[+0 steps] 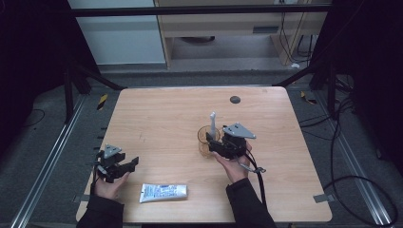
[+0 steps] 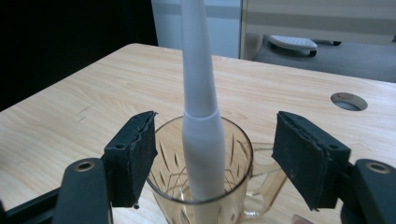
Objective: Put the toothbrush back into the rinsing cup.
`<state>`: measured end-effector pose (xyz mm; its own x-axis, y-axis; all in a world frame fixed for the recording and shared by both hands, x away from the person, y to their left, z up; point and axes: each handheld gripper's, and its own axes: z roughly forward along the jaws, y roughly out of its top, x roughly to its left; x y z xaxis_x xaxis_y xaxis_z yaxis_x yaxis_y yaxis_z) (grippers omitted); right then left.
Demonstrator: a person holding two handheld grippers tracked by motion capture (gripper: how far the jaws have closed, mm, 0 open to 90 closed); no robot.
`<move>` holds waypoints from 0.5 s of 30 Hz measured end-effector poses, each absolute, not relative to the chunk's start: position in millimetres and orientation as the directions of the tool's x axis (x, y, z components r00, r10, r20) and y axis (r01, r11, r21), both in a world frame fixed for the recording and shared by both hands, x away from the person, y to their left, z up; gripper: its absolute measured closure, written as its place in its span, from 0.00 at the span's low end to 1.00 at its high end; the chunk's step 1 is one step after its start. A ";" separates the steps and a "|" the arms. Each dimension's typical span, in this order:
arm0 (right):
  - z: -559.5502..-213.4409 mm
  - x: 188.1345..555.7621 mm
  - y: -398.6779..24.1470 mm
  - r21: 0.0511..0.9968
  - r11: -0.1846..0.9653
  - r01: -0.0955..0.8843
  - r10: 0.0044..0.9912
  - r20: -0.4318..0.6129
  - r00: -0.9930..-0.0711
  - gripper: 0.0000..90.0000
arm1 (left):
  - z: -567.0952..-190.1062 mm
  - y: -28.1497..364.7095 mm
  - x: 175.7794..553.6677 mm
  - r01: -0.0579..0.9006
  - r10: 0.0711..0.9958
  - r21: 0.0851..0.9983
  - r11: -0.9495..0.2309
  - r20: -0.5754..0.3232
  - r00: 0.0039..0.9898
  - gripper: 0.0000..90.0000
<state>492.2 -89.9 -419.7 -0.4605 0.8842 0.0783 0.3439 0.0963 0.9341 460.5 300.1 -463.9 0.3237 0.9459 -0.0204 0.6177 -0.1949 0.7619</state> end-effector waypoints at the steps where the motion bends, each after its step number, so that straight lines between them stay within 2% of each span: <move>1: -418.6 491.0 -92.3 0.934 0.093 0.344 0.886 0.080 -0.456 0.34 | -463.5 300.1 460.3 0.617 0.945 0.763 -0.192 -0.025 0.325 0.45; 10: -404.1 479.5 -116.5 0.933 0.071 0.354 0.885 0.105 -0.455 0.31 | -458.3 298.4 455.9 0.601 0.934 0.774 -0.199 -0.036 0.357 0.51; 15: -397.6 473.2 -135.5 0.927 0.094 0.362 0.897 0.079 -0.436 0.31 | -457.7 294.4 453.9 0.599 0.919 0.768 -0.226 -0.037 0.393 0.58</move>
